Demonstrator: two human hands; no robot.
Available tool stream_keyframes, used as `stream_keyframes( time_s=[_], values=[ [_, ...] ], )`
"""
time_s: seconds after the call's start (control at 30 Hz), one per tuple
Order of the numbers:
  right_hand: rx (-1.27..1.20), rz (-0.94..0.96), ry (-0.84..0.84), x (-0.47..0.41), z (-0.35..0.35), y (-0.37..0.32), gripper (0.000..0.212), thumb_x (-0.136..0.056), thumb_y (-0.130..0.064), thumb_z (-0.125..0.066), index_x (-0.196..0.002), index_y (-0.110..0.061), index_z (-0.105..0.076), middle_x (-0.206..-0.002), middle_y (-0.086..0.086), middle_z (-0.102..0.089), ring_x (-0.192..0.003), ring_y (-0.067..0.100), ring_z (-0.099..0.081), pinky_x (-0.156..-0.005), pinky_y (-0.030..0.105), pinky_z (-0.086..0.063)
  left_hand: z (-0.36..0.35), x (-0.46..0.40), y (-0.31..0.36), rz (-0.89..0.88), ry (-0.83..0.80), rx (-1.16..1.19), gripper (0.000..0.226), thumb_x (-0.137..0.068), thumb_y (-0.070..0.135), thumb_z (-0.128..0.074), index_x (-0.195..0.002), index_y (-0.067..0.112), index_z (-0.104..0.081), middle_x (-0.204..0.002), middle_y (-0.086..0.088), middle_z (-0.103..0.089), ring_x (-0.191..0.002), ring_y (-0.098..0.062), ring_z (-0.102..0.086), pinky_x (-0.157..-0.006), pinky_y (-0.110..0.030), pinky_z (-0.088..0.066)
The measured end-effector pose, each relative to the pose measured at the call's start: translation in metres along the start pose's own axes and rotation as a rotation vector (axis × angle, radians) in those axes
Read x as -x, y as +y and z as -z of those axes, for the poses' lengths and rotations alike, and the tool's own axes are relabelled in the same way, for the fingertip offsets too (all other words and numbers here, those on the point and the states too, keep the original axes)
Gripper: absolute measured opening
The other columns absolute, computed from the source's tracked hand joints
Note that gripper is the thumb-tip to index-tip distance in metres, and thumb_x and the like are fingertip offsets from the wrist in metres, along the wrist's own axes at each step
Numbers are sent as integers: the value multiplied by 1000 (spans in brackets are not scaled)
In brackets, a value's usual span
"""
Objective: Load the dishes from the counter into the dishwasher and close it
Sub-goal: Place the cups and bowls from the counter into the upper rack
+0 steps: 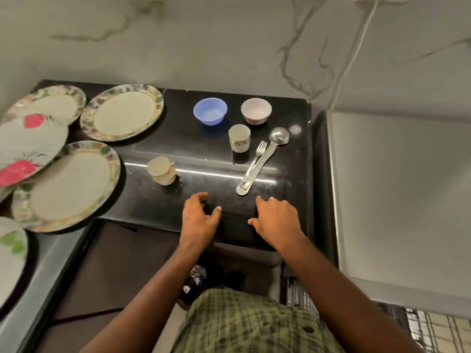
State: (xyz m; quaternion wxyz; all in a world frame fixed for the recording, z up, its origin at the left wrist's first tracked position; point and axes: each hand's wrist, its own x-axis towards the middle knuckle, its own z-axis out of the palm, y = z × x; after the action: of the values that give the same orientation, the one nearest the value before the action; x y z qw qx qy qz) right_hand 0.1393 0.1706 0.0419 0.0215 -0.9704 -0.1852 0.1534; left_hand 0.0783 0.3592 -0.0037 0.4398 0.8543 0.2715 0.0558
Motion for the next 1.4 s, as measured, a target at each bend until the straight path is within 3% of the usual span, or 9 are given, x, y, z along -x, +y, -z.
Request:
stream_keyframes(
  time_s=[0.2,0.33,0.43,0.67,0.83,0.97,1.1,1.23,1.4],
  values=[
    [65,4,-75,-9,12,-14,36,-93,-43,-74,-112,-13,-69,-113,8,-72,-107,31,-68,-76,38,-52,18,-30,-18,172,172,54,99,-84,31,-83,-159,9,-23,-159,-18,-25,-147,-38,-30,-122,-54,-32],
    [50,-15,-95,-11,14,-13,37,-92,-44,-74,-111,-13,-70,-110,9,-73,-105,31,-69,-79,41,-55,24,-53,-17,237,276,96,121,-80,29,-88,-162,5,-2,-166,-21,-3,-154,-43,-9,-128,-55,-13],
    [42,-19,-105,-9,14,-10,42,-94,-45,-71,-120,-12,-65,-114,9,-71,-112,30,-65,-81,41,-53,31,-76,-19,250,356,106,130,-76,32,-92,-162,4,1,-167,-22,-3,-157,-38,-3,-129,-51,-3],
    [66,-43,-138,-13,0,-5,72,-97,-55,-61,-154,-16,-41,-138,14,-60,-123,33,-60,-92,46,-56,48,-117,-23,255,376,213,79,-79,32,-88,-142,35,-40,-140,-8,-51,-127,-31,-52,-110,-55,-49],
    [-38,-18,-100,-4,-13,12,70,-101,-55,-54,-161,-29,-31,-165,4,-36,-133,32,-56,-103,46,-50,33,-87,3,24,225,250,69,-79,40,-88,-135,34,-48,-128,2,-59,-122,-21,-57,-106,-41,-50],
    [-802,-164,29,13,-20,49,48,-98,-57,-59,-138,-32,-64,-138,-8,-66,-122,12,-65,-106,42,-52,-3,-34,43,-202,-138,305,58,-78,35,-91,-125,37,-57,-117,12,-66,-108,-6,-64,-94,-25,-52],
    [-1752,-408,-149,45,-9,77,46,-105,-50,-49,-129,-16,-69,-117,10,-76,-104,26,-75,-91,40,-61,-53,8,70,-348,-476,262,70,-73,33,-95,-134,29,-59,-124,7,-65,-114,-8,-64,-96,-25,-55],
    [-2120,-474,-176,93,-26,120,43,-104,-43,-55,-128,-9,-67,-106,18,-74,-94,29,-75,-78,33,-63,-95,45,99,-446,-701,197,75,-70,38,-96,-134,34,-59,-127,12,-63,-117,-5,-64,-97,-23,-55],
    [-2487,-531,86,167,-68,173,40,-95,-25,-71,-126,0,-65,-116,25,-68,-88,31,-72,-70,32,-65,-133,82,133,-546,-1060,76,72,-73,39,-93,-137,30,-61,-124,15,-70,-117,-5,-66,-103,-29,-54]
  ],
)
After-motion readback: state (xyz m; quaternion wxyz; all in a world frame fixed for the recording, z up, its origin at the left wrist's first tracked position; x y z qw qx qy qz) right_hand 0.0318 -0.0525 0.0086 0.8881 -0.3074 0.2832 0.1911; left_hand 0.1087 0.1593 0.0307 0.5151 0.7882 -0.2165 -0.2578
